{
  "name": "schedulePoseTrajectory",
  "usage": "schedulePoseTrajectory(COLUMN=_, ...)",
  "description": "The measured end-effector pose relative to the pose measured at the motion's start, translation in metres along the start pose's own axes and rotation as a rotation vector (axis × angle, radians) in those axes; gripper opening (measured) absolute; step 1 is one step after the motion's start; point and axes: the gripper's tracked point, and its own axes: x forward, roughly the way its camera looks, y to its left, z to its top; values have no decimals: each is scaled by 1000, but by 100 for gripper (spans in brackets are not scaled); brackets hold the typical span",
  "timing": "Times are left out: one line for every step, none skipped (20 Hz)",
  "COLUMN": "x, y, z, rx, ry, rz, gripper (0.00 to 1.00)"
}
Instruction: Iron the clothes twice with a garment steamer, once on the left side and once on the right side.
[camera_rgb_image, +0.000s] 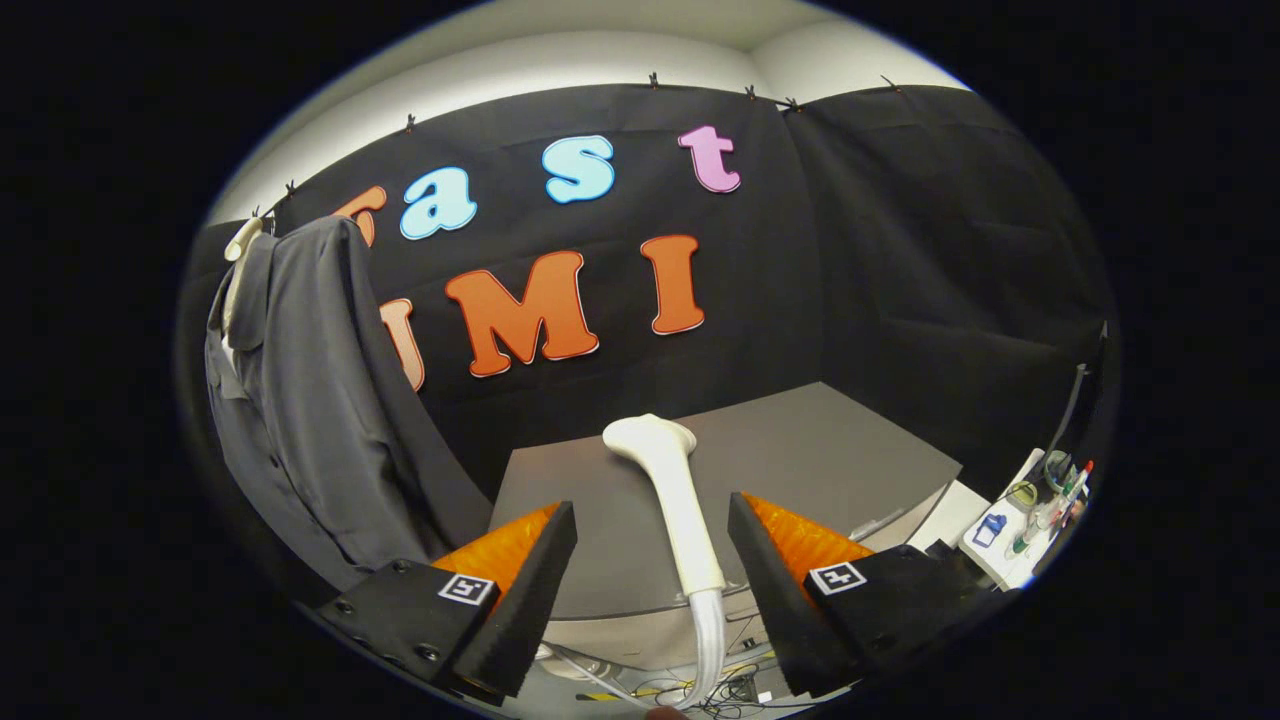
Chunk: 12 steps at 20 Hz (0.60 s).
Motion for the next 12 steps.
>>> schedulePoseTrajectory(x=14, y=-2, z=-2, rx=-10, ry=21, rz=5, gripper=99)
schedulePoseTrajectory(x=28, y=-6, z=-4, rx=-19, ry=43, rz=8, gripper=99)
schedulePoseTrajectory(x=39, y=-11, z=-7, rx=-30, ry=66, rz=13, gripper=98)
schedulePoseTrajectory(x=52, y=-12, z=-9, rx=-39, ry=89, rz=23, gripper=99)
schedulePoseTrajectory(x=66, y=-13, z=-11, rx=-42, ry=112, rz=31, gripper=99)
schedulePoseTrajectory(x=79, y=-15, z=-10, rx=-41, ry=128, rz=39, gripper=99)
schedulePoseTrajectory(x=90, y=-19, z=-12, rx=-37, ry=149, rz=40, gripper=99)
schedulePoseTrajectory(x=101, y=-23, z=-12, rx=-36, ry=164, rz=40, gripper=99)
schedulePoseTrajectory(x=109, y=-28, z=-12, rx=-35, ry=177, rz=39, gripper=98)
schedulePoseTrajectory(x=117, y=-29, z=-11, rx=-33, ry=190, rz=42, gripper=98)
schedulePoseTrajectory(x=125, y=-30, z=-14, rx=-35, ry=206, rz=49, gripper=98)
schedulePoseTrajectory(x=134, y=-29, z=-17, rx=-40, ry=227, rz=53, gripper=98)
